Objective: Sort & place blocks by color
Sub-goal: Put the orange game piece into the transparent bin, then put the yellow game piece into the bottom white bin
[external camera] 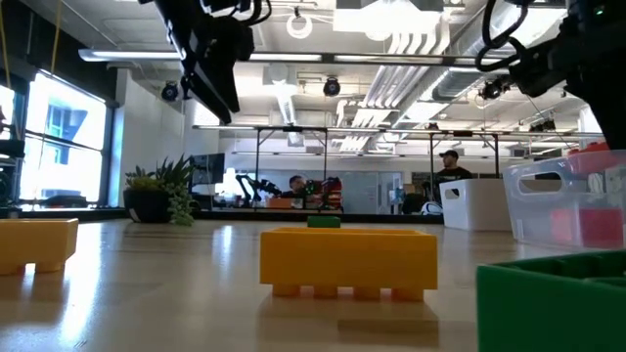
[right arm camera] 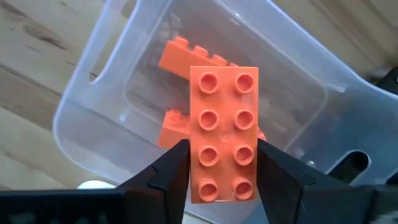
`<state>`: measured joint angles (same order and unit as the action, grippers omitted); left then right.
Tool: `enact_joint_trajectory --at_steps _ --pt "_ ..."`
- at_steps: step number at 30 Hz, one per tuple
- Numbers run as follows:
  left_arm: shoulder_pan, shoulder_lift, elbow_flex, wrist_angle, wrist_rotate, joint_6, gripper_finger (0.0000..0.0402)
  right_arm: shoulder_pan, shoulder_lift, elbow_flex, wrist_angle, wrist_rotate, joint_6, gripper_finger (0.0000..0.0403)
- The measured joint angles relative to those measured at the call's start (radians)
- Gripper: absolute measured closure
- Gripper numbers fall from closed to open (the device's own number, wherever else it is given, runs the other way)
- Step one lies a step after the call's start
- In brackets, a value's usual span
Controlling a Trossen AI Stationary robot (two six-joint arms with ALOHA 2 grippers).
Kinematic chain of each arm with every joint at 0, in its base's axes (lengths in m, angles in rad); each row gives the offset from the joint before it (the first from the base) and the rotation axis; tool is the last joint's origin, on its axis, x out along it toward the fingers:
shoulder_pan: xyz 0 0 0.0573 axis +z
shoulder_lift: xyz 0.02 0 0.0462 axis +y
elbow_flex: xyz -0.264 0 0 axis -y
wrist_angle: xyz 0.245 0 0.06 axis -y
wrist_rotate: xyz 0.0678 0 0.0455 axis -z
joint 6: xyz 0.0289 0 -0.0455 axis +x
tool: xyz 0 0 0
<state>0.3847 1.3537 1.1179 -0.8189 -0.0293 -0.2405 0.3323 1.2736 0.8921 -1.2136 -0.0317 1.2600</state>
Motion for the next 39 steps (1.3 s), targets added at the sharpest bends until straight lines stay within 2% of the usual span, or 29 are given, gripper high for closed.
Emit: enact_joint_trajectory --at_steps 5,11,20,28,33,39 --pt "-0.049 0.0 0.0 -0.001 0.02 -0.013 0.0188 0.004 0.0 0.0 0.01 0.047 0.043 0.0226" --pt "-0.107 0.0 0.0 -0.001 0.045 -0.112 0.0188 0.004 0.0 0.0 0.012 0.057 0.112 0.0197" --pt "-0.186 0.0 0.0 -0.02 0.044 -0.261 0.0188 -0.008 0.0 0.0 0.016 0.17 0.177 0.019" --pt "-0.265 0.0 0.0 -0.079 0.037 -0.49 0.0167 -0.047 0.0 0.0 0.051 0.221 -0.05 0.0189" --pt "-0.35 0.0 0.0 -0.076 0.047 -0.521 0.0161 -0.078 0.0 0.0 0.075 0.238 -0.22 0.0189" --pt "-0.48 0.021 -0.001 -0.063 0.026 -0.614 0.0164 -0.106 0.001 0.0 0.097 0.248 -0.344 0.0189"
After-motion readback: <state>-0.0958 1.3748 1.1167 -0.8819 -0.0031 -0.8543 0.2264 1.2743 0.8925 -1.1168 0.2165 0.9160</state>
